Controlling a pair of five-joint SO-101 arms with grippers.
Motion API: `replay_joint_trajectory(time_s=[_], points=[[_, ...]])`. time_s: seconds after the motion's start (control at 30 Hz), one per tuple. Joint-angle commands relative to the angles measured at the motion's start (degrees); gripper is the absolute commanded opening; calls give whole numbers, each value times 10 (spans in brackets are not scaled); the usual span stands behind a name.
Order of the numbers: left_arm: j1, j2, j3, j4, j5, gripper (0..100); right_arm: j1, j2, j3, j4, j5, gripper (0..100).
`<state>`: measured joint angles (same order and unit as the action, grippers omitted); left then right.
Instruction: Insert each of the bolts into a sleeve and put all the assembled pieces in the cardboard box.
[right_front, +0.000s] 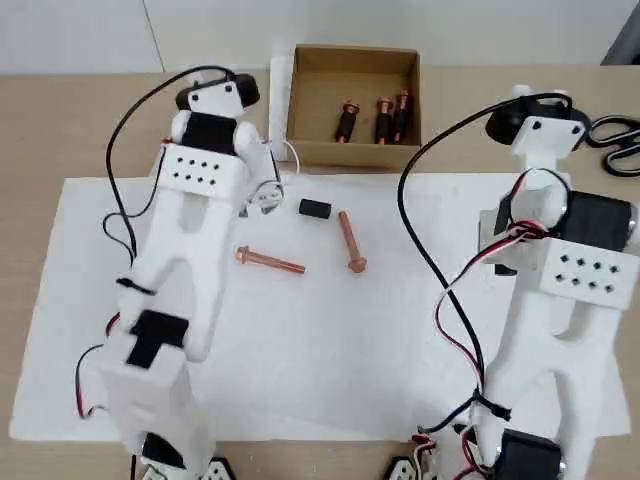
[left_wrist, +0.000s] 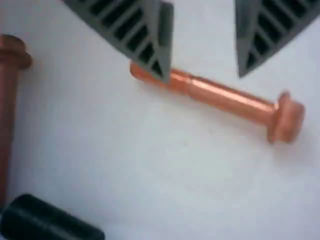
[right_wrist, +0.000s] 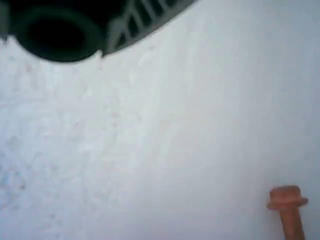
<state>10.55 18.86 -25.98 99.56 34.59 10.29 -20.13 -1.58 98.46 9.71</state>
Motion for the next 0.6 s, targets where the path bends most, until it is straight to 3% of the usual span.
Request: replay_joint_trajectory(time_s=[0.0, 0.13, 0.3, 0.57], points=[[27, -91, 91, 9, 32, 83, 3, -21, -6, -11, 5, 3], [42, -107, 169, 8, 49, 83, -18, -21, -6, -9, 4, 3], [41, -106, 210, -21, 162, 84, -37, -21, -6, -7, 0, 3], [32, -106, 258, -118, 197, 84, -39, -21, -6, -5, 0, 3]])
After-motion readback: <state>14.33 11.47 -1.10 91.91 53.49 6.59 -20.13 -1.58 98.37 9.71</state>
